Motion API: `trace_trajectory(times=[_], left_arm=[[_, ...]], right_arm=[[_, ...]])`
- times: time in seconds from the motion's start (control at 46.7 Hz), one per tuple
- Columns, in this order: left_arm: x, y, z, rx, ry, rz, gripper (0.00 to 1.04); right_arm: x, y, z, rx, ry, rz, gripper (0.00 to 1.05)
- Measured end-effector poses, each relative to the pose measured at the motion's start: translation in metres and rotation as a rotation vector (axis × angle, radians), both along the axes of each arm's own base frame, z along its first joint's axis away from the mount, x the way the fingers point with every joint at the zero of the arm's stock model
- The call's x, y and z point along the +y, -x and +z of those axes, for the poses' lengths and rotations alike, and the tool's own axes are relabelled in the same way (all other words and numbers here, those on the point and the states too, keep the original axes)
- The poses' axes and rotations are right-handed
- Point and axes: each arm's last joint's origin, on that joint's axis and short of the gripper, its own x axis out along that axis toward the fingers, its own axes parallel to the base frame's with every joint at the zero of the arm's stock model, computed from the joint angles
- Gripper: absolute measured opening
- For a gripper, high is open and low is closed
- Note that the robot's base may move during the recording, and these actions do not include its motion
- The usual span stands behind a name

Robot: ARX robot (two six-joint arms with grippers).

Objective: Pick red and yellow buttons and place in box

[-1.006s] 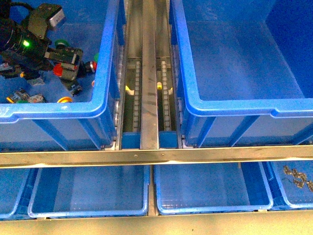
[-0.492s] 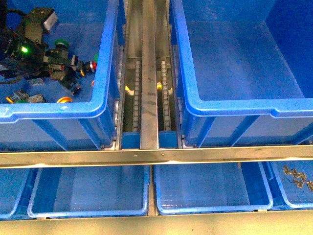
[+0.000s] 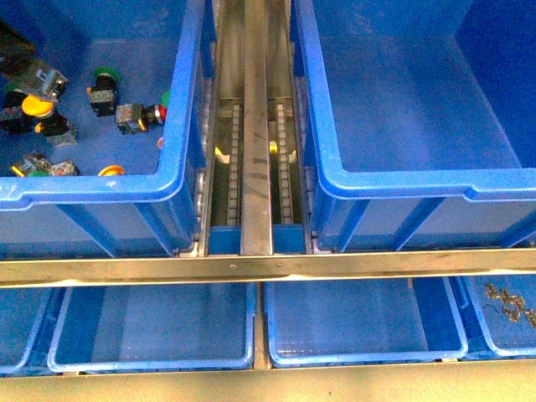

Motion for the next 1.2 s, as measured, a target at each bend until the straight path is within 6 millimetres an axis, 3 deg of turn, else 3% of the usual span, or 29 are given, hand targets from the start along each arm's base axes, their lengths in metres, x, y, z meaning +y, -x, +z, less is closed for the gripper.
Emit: trace_trajectory(times=[0.128, 0.235, 0.428, 0.728, 0.984, 1.113, 1.199], left_arm=[[0.004, 0.022, 0.012, 0.032, 0.173, 0.054, 0.34], [-0.006, 0.039, 0.029, 0.034, 0.341, 0.068, 0.34], [-0.051, 0.057, 0.053, 0.071, 0.538, -0.003, 0.34], [-0.122, 0.055, 0.061, 0.122, 0.656, -0.103, 0.34], [-0.212, 0.051, 0.064, 0.180, 0.694, -0.221, 0.34], [-0.234, 0.055, 0.054, 0.220, 0.689, -0.243, 0.34], [-0.238, 0.056, 0.050, 0.234, 0.685, -0.235, 0.34]], right_arm=[[0.000, 0.000, 0.000, 0.000, 0.000, 0.000, 0.99], [0.000, 0.000, 0.000, 0.000, 0.000, 0.000, 0.99], [0.000, 0.000, 0.000, 0.000, 0.000, 0.000, 0.99], [0.000, 0.000, 0.000, 0.000, 0.000, 0.000, 0.99], [0.000, 0.000, 0.000, 0.000, 0.000, 0.000, 0.99], [0.000, 0.000, 0.000, 0.000, 0.000, 0.000, 0.99], [0.000, 0.000, 0.000, 0.000, 0.000, 0.000, 0.99]])
